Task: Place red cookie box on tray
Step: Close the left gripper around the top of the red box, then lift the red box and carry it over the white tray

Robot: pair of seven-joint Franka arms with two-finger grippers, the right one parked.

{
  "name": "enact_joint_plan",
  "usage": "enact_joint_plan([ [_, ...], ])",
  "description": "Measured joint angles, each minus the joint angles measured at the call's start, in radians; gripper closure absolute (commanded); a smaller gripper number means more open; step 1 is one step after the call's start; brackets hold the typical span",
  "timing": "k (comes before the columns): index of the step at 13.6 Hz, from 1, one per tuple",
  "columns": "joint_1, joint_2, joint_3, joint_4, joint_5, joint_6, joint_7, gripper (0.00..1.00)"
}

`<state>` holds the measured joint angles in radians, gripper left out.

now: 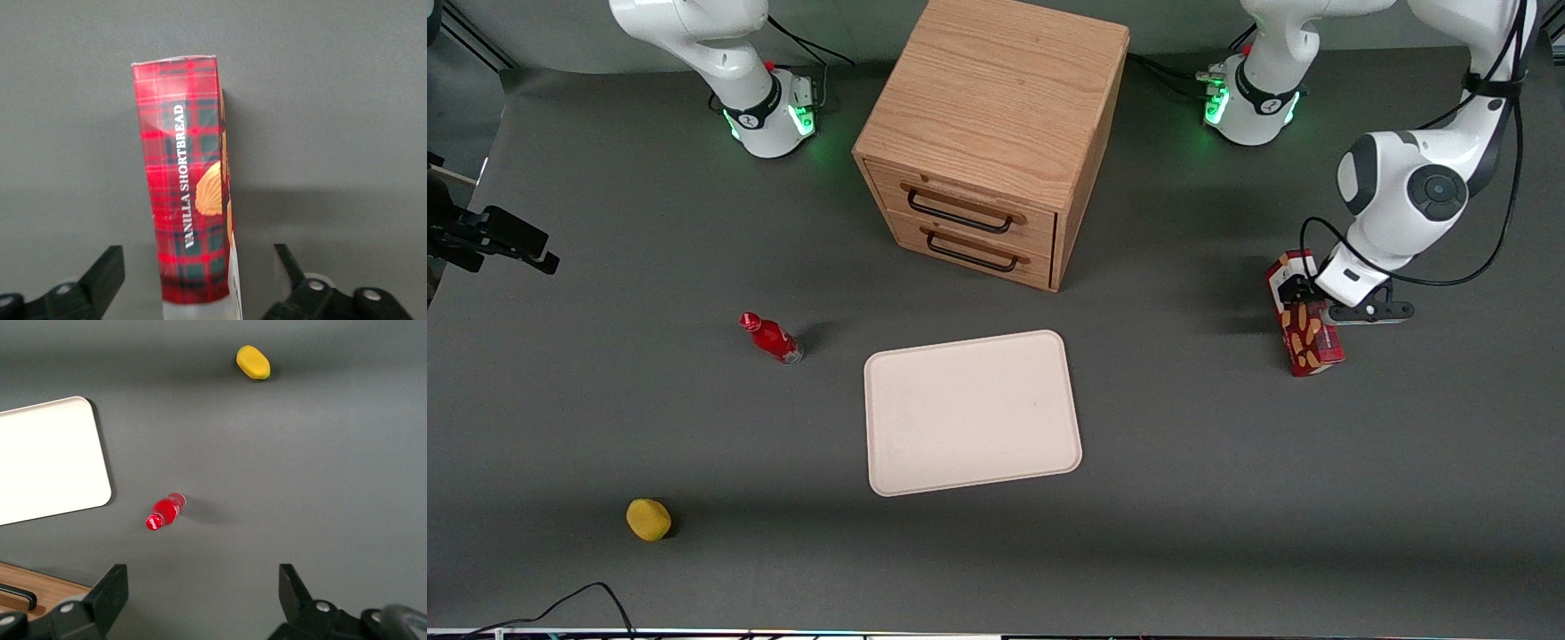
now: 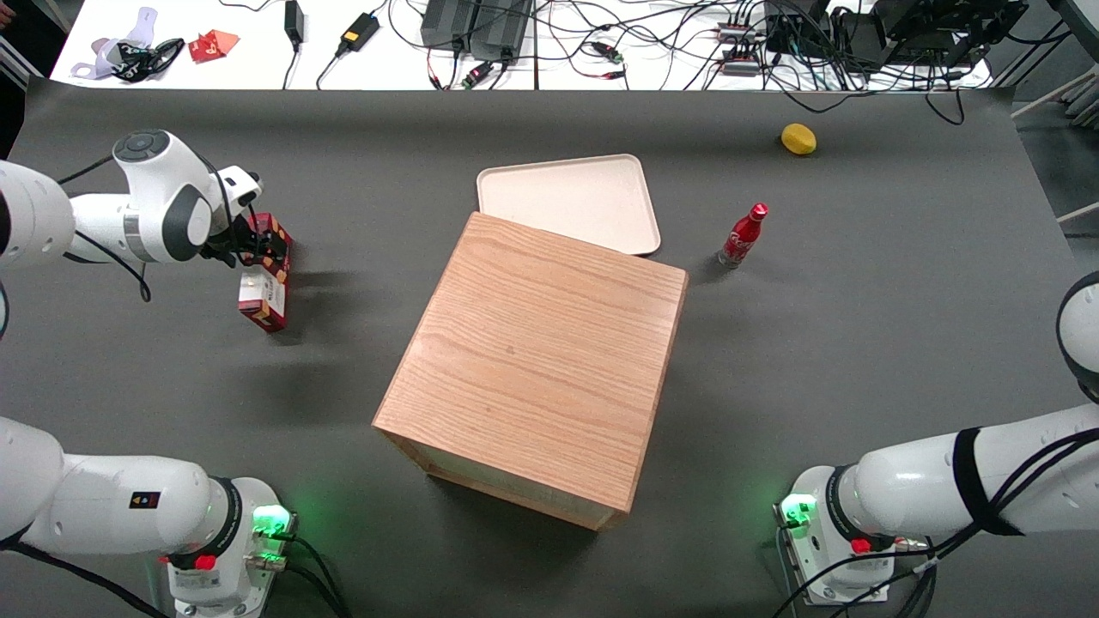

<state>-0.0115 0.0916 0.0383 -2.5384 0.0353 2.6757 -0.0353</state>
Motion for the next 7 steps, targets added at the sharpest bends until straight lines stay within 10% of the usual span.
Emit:
enact_joint_plan([
  [4, 0.000, 0.025, 0.000, -0.004, -0.001, 0.033, 0.000, 0.83],
  [7, 0.000, 0.021, 0.000, -0.003, -0.002, 0.032, 0.000, 0.85],
])
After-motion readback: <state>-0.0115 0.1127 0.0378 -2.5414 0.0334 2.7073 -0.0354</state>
